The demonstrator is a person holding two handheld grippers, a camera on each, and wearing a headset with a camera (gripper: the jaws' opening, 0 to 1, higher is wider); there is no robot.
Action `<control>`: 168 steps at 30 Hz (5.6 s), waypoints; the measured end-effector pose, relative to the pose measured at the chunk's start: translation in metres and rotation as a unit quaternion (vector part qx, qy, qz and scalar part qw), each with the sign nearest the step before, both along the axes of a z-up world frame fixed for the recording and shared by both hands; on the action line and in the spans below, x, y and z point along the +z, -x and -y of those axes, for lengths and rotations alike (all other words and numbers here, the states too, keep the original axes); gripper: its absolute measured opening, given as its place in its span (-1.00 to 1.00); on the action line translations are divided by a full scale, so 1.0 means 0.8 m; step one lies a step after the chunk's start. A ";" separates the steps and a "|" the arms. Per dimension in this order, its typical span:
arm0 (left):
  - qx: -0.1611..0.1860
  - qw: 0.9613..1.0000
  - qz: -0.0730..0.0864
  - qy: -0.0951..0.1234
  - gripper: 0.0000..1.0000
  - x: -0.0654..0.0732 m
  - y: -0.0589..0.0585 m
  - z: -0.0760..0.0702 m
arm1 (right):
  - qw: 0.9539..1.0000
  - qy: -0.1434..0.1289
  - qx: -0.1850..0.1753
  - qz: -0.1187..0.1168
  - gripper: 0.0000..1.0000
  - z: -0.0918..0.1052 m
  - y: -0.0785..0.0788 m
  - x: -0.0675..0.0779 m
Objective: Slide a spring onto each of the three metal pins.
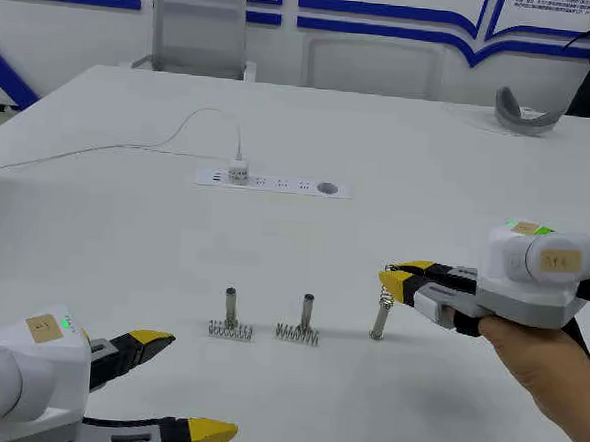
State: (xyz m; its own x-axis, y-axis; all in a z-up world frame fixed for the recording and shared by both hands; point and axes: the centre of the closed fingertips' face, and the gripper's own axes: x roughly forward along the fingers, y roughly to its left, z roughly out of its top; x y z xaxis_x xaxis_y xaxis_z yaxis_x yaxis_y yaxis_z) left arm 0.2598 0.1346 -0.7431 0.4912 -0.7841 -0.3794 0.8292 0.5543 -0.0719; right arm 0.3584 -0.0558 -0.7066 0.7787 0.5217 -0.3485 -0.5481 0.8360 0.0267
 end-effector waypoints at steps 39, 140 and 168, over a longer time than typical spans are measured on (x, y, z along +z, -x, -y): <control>0.003 1.000 -0.007 -0.001 0.50 -0.005 0.002 -0.001 | 0.999 0.022 0.010 -0.041 -0.76 0.000 0.004 -0.064; 0.006 1.000 -0.013 0.000 0.48 -0.012 0.002 -0.006 | 0.971 0.126 0.167 -0.112 -0.70 -0.107 0.026 -0.117; -0.038 0.999 0.001 -0.019 0.33 -0.013 -0.002 0.019 | 0.949 0.139 0.252 -0.128 -0.77 -0.121 0.089 -0.095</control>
